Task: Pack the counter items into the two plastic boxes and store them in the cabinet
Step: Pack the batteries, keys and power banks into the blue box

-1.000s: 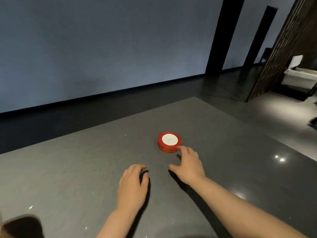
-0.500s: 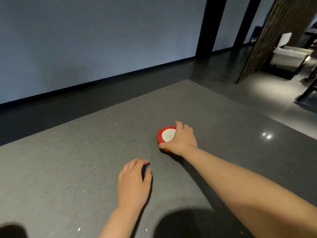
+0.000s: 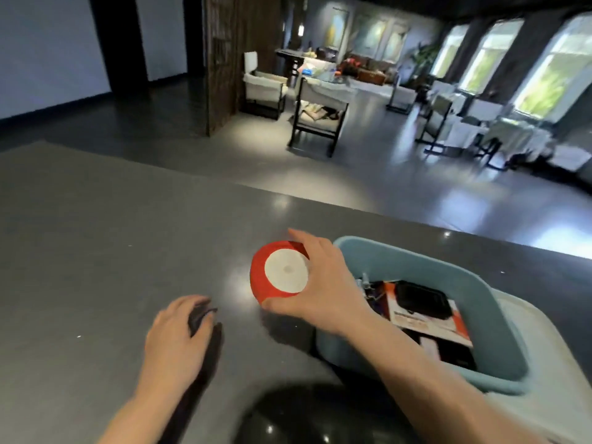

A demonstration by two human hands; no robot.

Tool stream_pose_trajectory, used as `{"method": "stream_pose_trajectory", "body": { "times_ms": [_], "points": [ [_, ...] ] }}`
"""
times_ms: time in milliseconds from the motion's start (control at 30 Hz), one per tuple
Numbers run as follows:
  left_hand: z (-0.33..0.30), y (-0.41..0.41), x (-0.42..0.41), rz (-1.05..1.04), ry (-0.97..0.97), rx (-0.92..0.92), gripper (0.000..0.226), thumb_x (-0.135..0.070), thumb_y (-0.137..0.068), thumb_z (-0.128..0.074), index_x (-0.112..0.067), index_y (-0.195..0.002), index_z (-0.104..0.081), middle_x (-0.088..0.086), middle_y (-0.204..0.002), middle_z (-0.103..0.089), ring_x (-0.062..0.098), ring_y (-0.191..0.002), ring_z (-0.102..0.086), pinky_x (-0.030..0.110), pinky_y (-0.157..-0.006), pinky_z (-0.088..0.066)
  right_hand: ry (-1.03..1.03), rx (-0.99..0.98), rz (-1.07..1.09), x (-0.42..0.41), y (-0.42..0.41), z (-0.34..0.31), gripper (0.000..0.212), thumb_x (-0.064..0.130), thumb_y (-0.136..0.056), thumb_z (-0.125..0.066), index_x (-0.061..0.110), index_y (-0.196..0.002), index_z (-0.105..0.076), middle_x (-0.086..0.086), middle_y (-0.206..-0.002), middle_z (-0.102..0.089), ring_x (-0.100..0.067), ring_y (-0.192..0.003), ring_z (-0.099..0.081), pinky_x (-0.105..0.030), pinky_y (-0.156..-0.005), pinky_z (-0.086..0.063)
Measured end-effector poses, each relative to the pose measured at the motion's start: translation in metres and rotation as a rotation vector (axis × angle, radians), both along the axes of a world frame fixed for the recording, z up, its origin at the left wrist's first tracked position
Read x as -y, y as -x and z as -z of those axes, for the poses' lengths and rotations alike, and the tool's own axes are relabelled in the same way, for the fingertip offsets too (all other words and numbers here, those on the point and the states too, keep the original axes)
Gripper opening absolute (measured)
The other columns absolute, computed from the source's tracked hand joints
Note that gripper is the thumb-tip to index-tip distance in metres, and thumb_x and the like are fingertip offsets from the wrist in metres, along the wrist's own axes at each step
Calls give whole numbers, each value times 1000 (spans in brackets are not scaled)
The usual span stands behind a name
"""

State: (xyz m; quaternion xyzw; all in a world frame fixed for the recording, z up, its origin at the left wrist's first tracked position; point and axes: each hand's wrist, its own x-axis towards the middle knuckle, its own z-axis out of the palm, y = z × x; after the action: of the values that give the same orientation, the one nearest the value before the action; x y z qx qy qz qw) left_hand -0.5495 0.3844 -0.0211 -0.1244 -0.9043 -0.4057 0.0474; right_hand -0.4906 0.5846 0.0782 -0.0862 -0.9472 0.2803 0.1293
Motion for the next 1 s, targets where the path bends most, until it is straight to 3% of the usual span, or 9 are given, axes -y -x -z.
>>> {"method": "stream_pose_trajectory", "body": {
  "times_ms": [133, 267, 400, 600, 833, 1000],
  "points": [
    [-36, -18, -96, 197, -126, -80, 23, -13, -84, -66, -18, -107, -66, 2, -114, -63, 25, -109, -54, 39, -95, -40, 0, -36, 190, -83, -62, -10, 106, 64, -43, -72, 38, -139, -34, 14, -130, -43, -10, -122, -37, -27, -102, -33],
    [-58, -34, -162, 310, -176, -122, 24, -18, -86, -64, -21, -110, -64, -6, -115, -61, 17, -107, -52, 37, -95, -40, -35, 73, 303, -140, -100, 4, 102, 59, -47, -77, 41, -137, -33, 13, -129, -42, -11, -120, -37, -29, -94, -33],
    [-54, -48, -187, 316, -161, -132, 23, -23, -87, -62, -26, -110, -62, -18, -112, -52, 7, -109, -47, 28, -96, -37, -20, 173, 191, -156, -99, 21, 101, 58, -46, -79, 40, -136, -36, 12, -128, -42, -12, -120, -37, -30, -100, -35],
    [-48, -49, -181, 288, -160, -159, 23, -21, -87, -61, -30, -108, -62, -23, -111, -51, -5, -105, -40, 21, -94, -31, -31, 256, 18, -149, -70, 46, 100, 61, -48, -82, 34, -136, -42, 9, -126, -45, -13, -120, -39, -28, -106, -33],
    [-43, -47, -175, 270, -115, -148, 22, -18, -89, -58, -25, -109, -63, -14, -116, -58, 6, -110, -47, 17, -94, -28, -101, 285, -87, -138, -57, 56, 90, 61, -60, -77, 33, -138, -41, 7, -134, -43, -16, -126, -39, -36, -109, -33],
    [-44, -52, -177, 263, -137, -123, 20, -17, -90, -57, -26, -107, -63, -13, -115, -58, 2, -108, -40, 18, -93, -28, -114, 280, -53, -138, -71, 39, 95, 66, -70, -69, 31, -148, -29, 5, -155, -27, -15, -143, -23, -34, -118, -19]
  ]
}}
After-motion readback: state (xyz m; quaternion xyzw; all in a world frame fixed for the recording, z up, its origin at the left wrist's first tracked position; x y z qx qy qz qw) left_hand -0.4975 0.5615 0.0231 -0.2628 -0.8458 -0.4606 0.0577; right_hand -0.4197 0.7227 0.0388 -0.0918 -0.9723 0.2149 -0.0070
